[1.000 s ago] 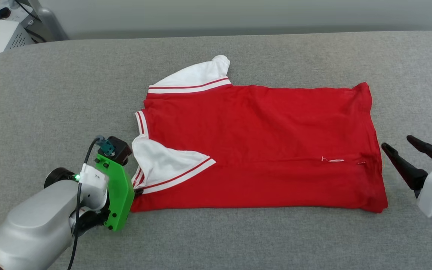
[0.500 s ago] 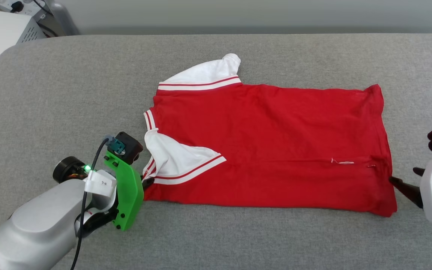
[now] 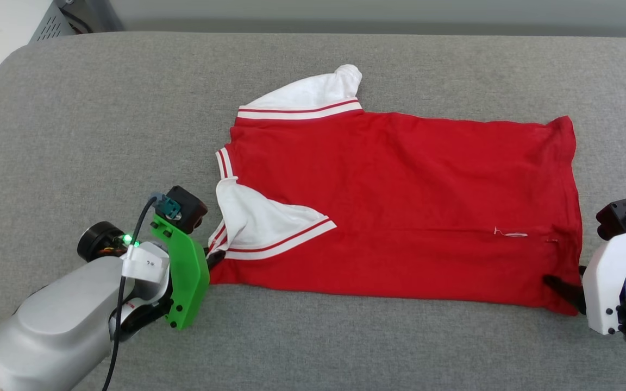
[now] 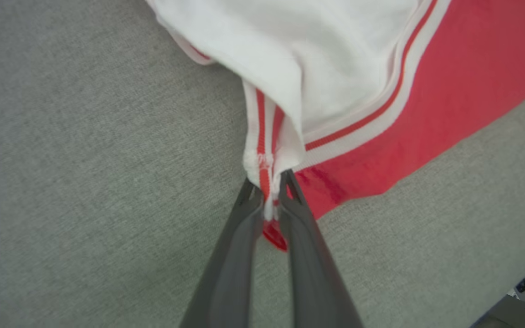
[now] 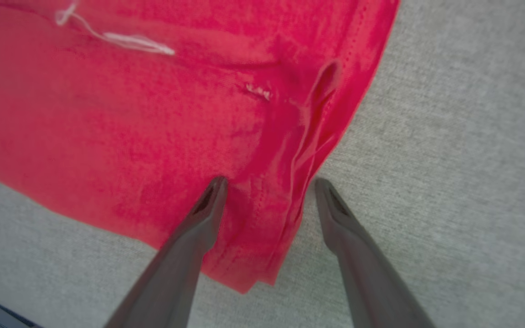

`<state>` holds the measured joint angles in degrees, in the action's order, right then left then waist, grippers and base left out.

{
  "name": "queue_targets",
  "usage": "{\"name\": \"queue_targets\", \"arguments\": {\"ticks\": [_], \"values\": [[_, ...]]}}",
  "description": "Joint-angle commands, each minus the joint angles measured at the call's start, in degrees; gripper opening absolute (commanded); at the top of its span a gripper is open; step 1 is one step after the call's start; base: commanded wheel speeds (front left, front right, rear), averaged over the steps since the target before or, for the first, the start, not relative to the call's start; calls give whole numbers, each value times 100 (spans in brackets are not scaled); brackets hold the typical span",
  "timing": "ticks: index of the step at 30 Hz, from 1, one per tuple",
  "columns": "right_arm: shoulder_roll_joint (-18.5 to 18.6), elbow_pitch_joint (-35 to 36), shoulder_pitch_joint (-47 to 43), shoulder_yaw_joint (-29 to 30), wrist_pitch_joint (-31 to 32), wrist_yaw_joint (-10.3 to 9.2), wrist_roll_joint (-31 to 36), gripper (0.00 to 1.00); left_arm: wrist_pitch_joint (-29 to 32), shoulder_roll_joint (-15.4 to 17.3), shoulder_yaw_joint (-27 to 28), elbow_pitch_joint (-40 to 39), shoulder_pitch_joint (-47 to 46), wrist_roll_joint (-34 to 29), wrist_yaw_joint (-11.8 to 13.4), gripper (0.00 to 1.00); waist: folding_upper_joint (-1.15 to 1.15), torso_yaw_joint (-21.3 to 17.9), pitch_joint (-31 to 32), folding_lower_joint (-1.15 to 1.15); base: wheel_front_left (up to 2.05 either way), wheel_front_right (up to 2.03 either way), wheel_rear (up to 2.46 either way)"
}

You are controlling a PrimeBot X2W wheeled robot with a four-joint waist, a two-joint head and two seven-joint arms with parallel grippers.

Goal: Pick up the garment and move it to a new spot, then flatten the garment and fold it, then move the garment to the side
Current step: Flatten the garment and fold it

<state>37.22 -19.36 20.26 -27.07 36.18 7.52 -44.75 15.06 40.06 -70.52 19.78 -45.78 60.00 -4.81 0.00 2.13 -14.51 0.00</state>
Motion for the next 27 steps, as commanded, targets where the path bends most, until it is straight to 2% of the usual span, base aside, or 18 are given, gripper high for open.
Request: {"name": "queue_targets", "arguments": {"ticks": [1,2,3,8,14,22,27], "values": [[-227,-139,-62,-224,-54,-3,-135,100,-64,-3,0,46,63,47,11,0,0,-13,13,0,0,0,0],[-242,-152,-53,-256,-118,-3,-189,44,-83,-5,0,70,104,73,8,0,0,-26,28,0,0,0,0],[-243,-157,-36,-288,-211,-3,-239,2,-111,-6,-2,99,155,96,6,0,0,-42,52,0,0,0,0],[-103,-96,2,-371,-636,-3,-314,0,-240,20,3,217,387,212,1,0,0,-114,268,0,0,0,0],[166,309,-189,-347,-1076,-3,-426,0,-441,271,26,96,732,336,33,0,0,-201,617,0,0,0,0],[496,934,-801,-28,-1277,-3,-571,0,-490,651,61,-559,1045,480,268,0,0,-199,877,0,0,0,0],[572,1202,-1240,239,-1228,-3,-556,0,-472,809,41,-818,1283,571,441,0,0,-245,918,0,0,0,0]]}}
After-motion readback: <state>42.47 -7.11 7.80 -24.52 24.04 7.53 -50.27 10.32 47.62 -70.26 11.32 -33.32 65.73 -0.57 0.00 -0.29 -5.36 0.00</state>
